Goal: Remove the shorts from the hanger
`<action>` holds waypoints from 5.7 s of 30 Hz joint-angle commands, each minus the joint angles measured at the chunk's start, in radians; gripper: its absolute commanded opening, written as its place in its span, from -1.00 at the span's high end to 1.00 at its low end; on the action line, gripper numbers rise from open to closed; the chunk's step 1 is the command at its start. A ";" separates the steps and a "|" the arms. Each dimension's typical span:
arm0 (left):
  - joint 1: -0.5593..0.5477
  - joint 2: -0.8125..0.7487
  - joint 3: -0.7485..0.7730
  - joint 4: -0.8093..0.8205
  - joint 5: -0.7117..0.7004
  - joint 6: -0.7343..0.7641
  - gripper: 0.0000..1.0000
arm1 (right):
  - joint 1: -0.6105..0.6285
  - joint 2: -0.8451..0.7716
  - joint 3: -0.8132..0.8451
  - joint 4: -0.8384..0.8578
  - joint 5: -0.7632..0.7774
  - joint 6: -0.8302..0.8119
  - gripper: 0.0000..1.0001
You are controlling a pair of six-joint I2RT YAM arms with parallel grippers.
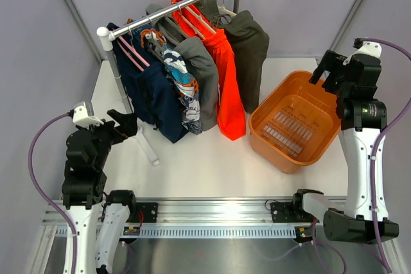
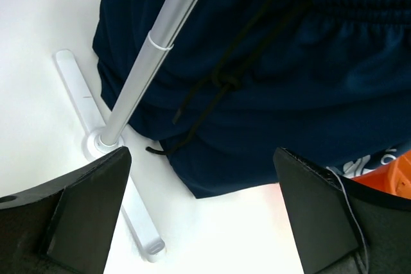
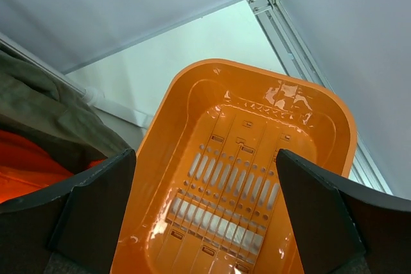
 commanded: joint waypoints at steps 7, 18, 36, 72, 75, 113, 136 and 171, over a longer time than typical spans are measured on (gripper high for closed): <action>0.006 0.056 0.150 -0.014 0.089 -0.081 -0.98 | 0.049 -0.009 0.105 -0.233 -0.828 -0.607 -0.99; 0.004 0.202 0.419 -0.125 0.155 -0.155 -0.98 | 0.063 0.038 0.105 -0.195 -1.051 -0.575 -0.99; -0.296 0.521 0.830 -0.255 -0.042 -0.275 -0.71 | 0.086 0.113 0.143 -0.121 -1.009 -0.495 -0.99; -0.422 1.038 1.218 -0.415 -0.623 -0.170 -0.04 | 0.086 0.100 0.025 0.031 -1.086 -0.414 -0.99; -0.421 1.067 1.218 -0.397 -0.621 -0.175 -0.04 | 0.086 0.101 0.019 0.032 -1.093 -0.414 -0.99; -0.418 0.812 1.096 -0.281 -0.425 -0.043 1.00 | 0.088 0.135 0.040 0.031 -1.139 -0.397 -0.99; -0.419 0.570 0.797 -0.495 -0.201 -0.003 1.00 | 0.244 0.204 0.126 -0.271 -1.265 -0.689 -0.99; -0.419 0.108 0.261 -0.407 0.342 -0.100 1.00 | 1.195 0.655 0.474 0.043 0.029 -0.052 -0.42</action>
